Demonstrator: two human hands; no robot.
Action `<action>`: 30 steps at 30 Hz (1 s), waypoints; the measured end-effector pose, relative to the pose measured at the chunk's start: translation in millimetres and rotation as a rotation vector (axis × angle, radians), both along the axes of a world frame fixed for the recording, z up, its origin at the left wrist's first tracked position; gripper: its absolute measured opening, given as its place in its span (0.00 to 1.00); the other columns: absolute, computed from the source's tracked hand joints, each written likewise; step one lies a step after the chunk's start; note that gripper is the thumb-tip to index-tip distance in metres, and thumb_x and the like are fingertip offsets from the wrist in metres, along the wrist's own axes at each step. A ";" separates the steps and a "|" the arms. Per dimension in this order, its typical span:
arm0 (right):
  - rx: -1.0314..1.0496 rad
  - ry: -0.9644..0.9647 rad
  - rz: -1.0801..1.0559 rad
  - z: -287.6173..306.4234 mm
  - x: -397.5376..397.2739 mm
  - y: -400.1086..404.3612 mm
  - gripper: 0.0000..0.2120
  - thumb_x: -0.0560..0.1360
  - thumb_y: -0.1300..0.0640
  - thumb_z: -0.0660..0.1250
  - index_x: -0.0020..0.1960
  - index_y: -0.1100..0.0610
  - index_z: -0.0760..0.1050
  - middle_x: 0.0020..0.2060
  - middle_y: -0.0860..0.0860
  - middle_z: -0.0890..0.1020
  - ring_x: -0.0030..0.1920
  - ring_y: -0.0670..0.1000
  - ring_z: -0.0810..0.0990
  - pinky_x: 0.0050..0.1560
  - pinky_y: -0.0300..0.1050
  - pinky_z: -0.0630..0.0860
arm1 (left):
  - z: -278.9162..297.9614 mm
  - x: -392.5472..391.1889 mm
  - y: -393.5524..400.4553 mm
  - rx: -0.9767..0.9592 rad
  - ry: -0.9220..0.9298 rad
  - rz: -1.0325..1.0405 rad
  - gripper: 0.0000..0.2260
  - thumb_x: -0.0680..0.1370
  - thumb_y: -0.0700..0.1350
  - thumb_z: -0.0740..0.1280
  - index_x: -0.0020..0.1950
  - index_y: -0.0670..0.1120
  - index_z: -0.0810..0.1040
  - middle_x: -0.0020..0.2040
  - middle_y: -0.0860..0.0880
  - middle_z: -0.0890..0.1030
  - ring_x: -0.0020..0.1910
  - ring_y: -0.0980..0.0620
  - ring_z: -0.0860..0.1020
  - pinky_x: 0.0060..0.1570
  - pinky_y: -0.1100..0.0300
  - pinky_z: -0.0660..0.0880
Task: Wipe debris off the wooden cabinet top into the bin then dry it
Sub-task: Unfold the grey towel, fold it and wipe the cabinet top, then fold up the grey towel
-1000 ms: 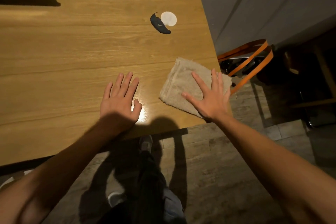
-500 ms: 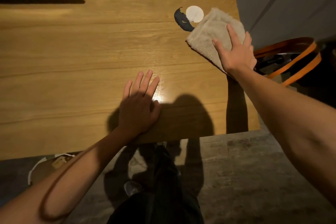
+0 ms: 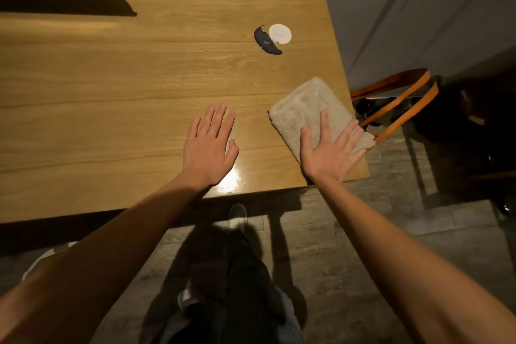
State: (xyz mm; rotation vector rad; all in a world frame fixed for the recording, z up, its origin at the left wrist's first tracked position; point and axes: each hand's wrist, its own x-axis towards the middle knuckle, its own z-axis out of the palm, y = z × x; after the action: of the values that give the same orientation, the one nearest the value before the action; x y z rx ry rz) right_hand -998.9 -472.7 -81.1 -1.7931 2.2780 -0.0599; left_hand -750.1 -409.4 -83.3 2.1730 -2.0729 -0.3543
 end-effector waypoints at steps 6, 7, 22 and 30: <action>-0.017 -0.002 0.013 -1.2 23.6 51.7 0.33 0.79 0.26 0.40 0.81 0.34 0.45 0.82 0.62 0.40 0.82 0.63 0.37 0.76 0.73 0.39 | 21.8 -15.4 29.1 0.071 0.376 0.021 0.26 0.83 0.46 0.57 0.81 0.46 0.59 0.83 0.45 0.51 0.82 0.47 0.45 0.78 0.50 0.43; -0.009 -0.004 0.018 -0.3 28.1 59.0 0.32 0.79 0.27 0.40 0.81 0.34 0.44 0.82 0.62 0.40 0.82 0.63 0.36 0.76 0.73 0.39 | 25.5 -18.1 37.3 0.068 0.465 0.036 0.25 0.82 0.44 0.58 0.80 0.44 0.62 0.83 0.44 0.54 0.82 0.46 0.47 0.78 0.51 0.45; 0.289 -0.219 0.261 37.4 99.2 141.9 0.31 0.80 0.33 0.53 0.80 0.32 0.46 0.82 0.53 0.34 0.80 0.57 0.30 0.75 0.73 0.44 | 57.5 -32.3 70.1 0.197 0.921 0.780 0.15 0.75 0.44 0.71 0.57 0.46 0.68 0.48 0.52 0.78 0.52 0.48 0.80 0.47 0.57 0.75; 0.294 -0.503 0.167 68.5 72.3 92.4 0.30 0.76 0.43 0.69 0.75 0.44 0.62 0.68 0.51 0.75 0.70 0.58 0.69 0.70 0.58 0.65 | 79.9 -11.0 61.4 0.384 1.231 0.945 0.30 0.75 0.34 0.71 0.71 0.47 0.60 0.58 0.43 0.77 0.57 0.46 0.78 0.44 0.58 0.79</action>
State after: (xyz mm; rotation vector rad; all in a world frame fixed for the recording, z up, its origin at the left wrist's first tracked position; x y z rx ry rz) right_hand -926.6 -380.3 -12.6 -1.5884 1.6881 -0.1228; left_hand -761.1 -348.0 -3.4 1.9106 -0.3127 -1.4812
